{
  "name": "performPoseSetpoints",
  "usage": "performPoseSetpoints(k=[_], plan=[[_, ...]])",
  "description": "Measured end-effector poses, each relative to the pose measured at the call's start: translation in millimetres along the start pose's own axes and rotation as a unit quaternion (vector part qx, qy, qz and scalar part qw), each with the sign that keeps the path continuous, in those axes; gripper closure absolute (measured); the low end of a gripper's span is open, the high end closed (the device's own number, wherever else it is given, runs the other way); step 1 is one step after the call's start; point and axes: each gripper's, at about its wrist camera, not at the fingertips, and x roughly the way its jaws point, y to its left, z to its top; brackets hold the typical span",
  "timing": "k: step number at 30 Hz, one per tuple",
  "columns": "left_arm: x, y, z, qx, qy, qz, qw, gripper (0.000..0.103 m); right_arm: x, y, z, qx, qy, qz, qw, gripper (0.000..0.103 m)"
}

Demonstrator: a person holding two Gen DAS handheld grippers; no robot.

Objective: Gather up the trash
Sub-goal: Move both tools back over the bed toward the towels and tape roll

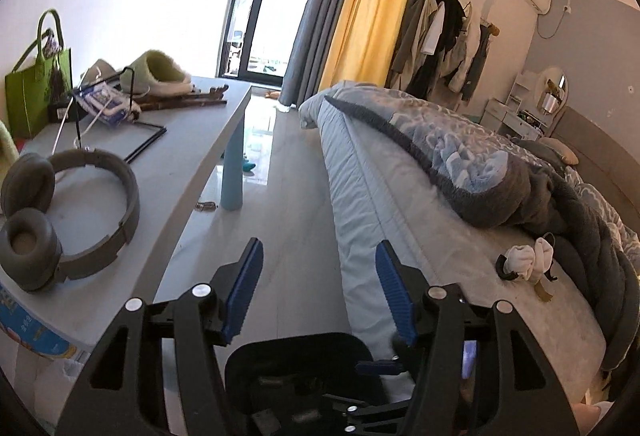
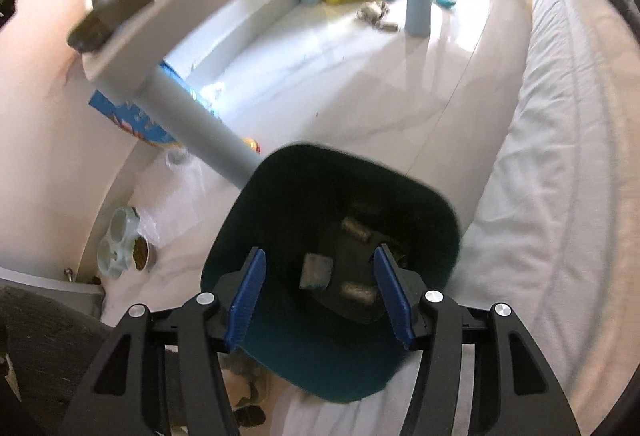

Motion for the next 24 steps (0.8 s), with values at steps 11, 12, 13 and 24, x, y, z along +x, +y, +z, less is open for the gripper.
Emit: performPoseSetpoints(k=[11,12,13,24], plan=[[-0.4,-32.7,10.5,0.003,-0.025,-0.011,0.9996,0.035,-80.6,-34.4,-4.9,0.007,-0.119,-0.022,0.993,0.045],[0.3,-34.9,10.7,0.004,-0.025,-0.012,0.9996,0.035,-87.5,-39.1,-6.7,0.008,-0.128,-0.025,0.991,0.045],[1.8,-38.4,11.1,0.005,-0.025,-0.013,0.9996,0.035,-91.5,-42.7,-8.5,0.009,-0.135,-0.028,0.990,0.045],[23.4,-81.4,3.0,0.025,-0.010,-0.039,0.9989,0.031,-160.0,-101.0,-37.5,0.055,-0.229,-0.065,0.970,0.040]])
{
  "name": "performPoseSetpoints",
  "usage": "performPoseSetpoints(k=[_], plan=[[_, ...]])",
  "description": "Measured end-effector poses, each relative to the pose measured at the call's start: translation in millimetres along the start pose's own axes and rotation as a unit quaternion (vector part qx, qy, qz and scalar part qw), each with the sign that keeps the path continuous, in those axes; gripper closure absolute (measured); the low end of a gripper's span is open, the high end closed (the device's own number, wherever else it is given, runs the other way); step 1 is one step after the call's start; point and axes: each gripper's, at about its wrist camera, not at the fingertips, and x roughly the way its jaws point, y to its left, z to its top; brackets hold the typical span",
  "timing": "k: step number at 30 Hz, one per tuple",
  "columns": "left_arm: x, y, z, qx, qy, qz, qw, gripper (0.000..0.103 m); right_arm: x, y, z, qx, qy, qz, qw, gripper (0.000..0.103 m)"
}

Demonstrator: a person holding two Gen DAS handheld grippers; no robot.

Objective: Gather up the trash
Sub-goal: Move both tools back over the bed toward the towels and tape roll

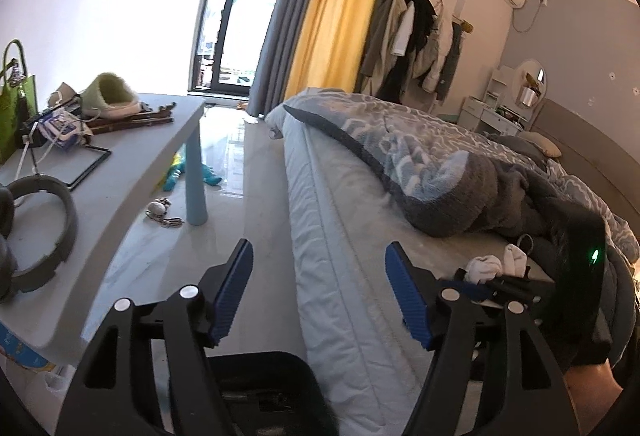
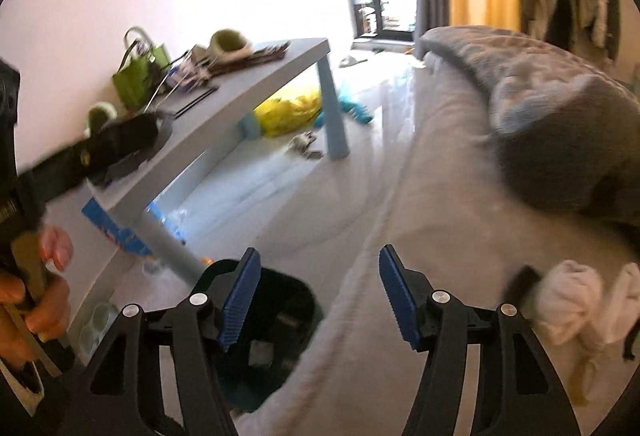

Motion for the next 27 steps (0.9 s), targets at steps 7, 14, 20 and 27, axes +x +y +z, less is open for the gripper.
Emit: performPoseSetpoints(k=[7,14,20,27], plan=[[25.9,-28.9,-9.0,0.009,0.022,-0.022,0.9995,0.029,-27.5,-44.7,-12.5,0.030,-0.025,-0.042,0.998,0.036],[51.0,-64.5,-17.4,0.024,0.042,-0.044,0.9979,0.024,-51.5,-88.6,-32.7,0.062,-0.035,-0.092,0.993,0.029],[70.5,-96.7,-24.7,0.042,0.059,-0.058,0.9956,0.018,-64.9,-124.4,-50.4,0.093,-0.034,-0.116,0.988,0.024],[94.8,-125.3,-36.4,0.065,0.083,-0.059,0.9927,0.016,-75.8,-146.2,-69.1,0.104,-0.030,-0.149,0.983,0.022]])
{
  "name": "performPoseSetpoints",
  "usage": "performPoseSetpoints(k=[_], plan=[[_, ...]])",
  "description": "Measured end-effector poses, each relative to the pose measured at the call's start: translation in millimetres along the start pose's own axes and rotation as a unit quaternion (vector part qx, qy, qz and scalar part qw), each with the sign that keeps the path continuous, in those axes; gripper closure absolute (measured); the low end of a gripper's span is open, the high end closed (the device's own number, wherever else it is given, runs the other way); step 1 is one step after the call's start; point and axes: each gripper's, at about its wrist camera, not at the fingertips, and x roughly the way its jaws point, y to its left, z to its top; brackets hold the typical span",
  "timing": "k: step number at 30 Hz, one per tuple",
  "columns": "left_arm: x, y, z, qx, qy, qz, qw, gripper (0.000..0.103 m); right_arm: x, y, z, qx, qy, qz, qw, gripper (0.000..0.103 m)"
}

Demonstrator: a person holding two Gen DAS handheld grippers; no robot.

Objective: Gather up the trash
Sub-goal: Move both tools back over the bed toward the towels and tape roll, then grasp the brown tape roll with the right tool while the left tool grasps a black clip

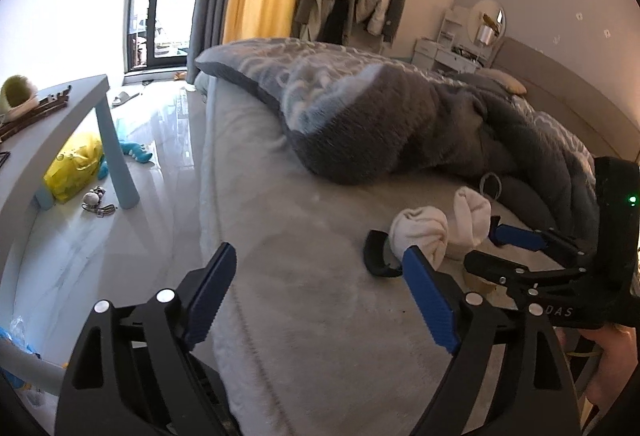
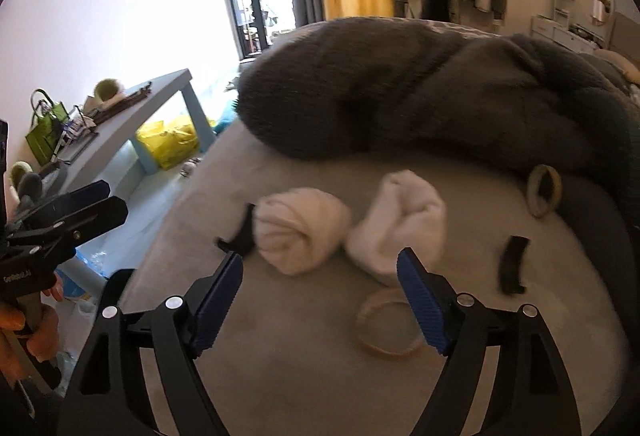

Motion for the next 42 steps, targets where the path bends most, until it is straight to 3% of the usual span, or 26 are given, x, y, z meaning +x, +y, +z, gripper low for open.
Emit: performPoseSetpoints(k=[7,15,20,28,37,42], plan=[[28.8,-30.9,-1.3,0.034,0.023,0.004,0.9991,0.018,4.0,-27.1,-13.3,0.014,0.013,-0.009,1.000,0.022],[54.9,-40.0,-5.6,0.029,0.059,0.012,0.9978,0.032,20.3,-39.6,-27.0,0.016,0.044,-0.009,0.999,0.023],[66.4,-42.3,-7.6,0.018,0.074,0.012,0.9970,0.039,28.6,-39.3,-25.6,0.030,0.058,-0.014,0.998,0.038],[81.2,-47.1,-11.2,0.026,0.093,0.019,0.9951,0.046,34.3,-51.1,-31.1,0.045,0.073,-0.008,0.996,0.052],[86.8,-49.5,-13.8,0.027,0.099,0.027,0.9944,0.055,23.3,-57.3,-28.5,0.049,0.063,-0.009,0.997,0.055],[84.6,-48.7,-13.7,0.025,0.095,0.027,0.9948,0.067,11.6,-65.1,-23.8,0.063,0.045,-0.014,0.997,0.055]])
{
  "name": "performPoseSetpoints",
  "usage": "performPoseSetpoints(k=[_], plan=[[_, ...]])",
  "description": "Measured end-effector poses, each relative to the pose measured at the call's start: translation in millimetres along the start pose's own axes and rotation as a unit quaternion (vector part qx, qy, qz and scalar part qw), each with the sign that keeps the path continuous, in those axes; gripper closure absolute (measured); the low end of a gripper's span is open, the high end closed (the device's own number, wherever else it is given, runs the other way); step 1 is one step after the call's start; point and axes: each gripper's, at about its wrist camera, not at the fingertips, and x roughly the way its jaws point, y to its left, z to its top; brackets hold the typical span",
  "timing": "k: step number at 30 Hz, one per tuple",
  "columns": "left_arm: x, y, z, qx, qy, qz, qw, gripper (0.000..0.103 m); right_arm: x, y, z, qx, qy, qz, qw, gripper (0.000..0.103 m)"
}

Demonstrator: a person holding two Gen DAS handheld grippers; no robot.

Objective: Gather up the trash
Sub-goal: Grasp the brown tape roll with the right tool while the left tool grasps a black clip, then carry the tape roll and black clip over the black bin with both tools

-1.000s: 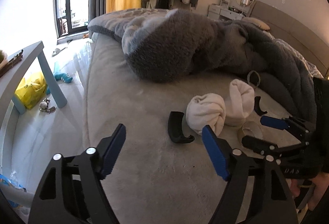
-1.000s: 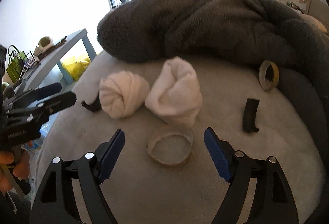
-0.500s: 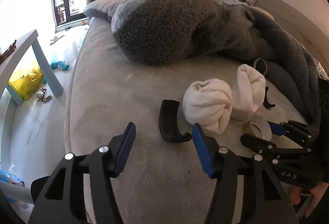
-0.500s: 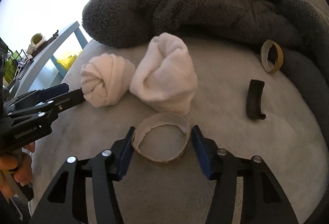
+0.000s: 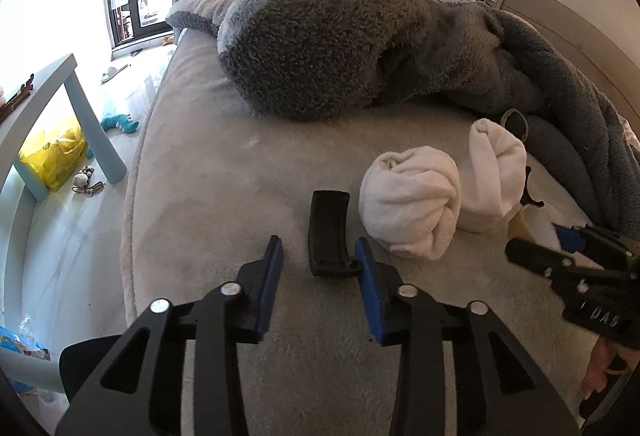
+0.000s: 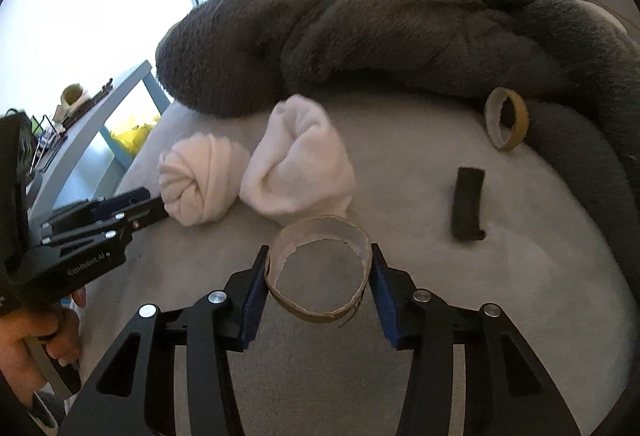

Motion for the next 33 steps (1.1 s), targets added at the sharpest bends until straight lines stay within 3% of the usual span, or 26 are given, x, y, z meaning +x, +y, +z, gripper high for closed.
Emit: performPoseSetpoints(k=[2,7,17,33], plan=[[-1.3,0.8,-0.3,0.001,-0.001,-0.002,1.0000,0.077,-3.6,-0.9,3.8,0.002,-0.006,-0.001,1.000,0.055],[-7.4,3.0,0.1,0.003,-0.007,-0.010,0.9999,0.081,-10.9,2.5,14.2,0.006,-0.025,-0.004,1.000,0.055],[-26.9,26.8,-0.7,-0.014,-0.020,-0.020,0.9995,0.081,-24.2,35.7,33.8,-0.012,-0.058,0.003,0.998,0.055],[-66.8,94.3,-4.6,-0.040,-0.043,-0.002,0.9983,0.081,-13.0,124.5,44.8,-0.067,-0.057,0.054,0.995,0.055]])
